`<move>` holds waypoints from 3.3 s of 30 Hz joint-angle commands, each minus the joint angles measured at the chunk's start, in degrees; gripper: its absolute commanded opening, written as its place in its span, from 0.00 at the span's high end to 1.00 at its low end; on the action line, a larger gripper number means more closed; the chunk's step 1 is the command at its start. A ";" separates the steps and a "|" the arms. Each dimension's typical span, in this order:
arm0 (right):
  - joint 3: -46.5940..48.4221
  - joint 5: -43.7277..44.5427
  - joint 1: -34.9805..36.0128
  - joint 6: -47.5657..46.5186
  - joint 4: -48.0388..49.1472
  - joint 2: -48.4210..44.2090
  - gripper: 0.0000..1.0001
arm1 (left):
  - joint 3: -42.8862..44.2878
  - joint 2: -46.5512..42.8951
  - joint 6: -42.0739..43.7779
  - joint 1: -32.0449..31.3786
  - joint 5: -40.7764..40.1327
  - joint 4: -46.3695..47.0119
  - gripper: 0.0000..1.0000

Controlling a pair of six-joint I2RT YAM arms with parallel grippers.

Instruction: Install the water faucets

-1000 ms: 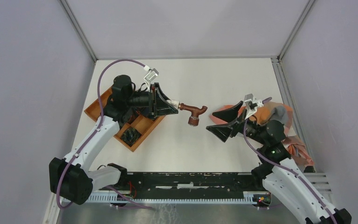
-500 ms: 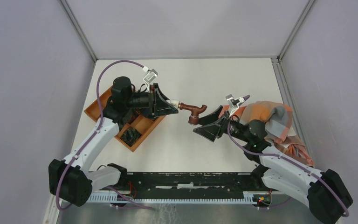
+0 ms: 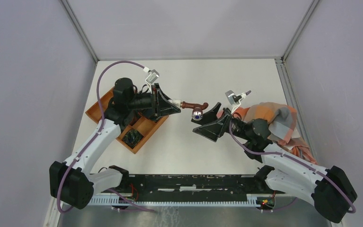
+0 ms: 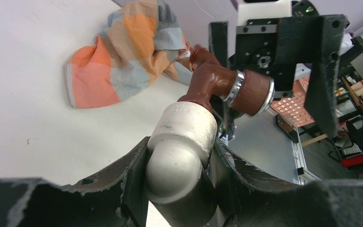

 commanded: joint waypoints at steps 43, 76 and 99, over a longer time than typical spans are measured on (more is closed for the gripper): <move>4.97 -8.14 -1.20 -13.03 -3.10 4.04 0.02 | -0.52 -1.17 -0.33 -0.28 0.58 1.22 0.98; -6.32 11.70 -1.01 -36.68 -8.69 -8.59 0.02 | -2.50 0.06 -15.62 -0.23 -1.01 12.54 0.98; -9.27 30.09 9.28 -50.05 13.54 3.19 0.11 | -7.29 0.20 -34.92 -0.23 -7.78 24.08 0.98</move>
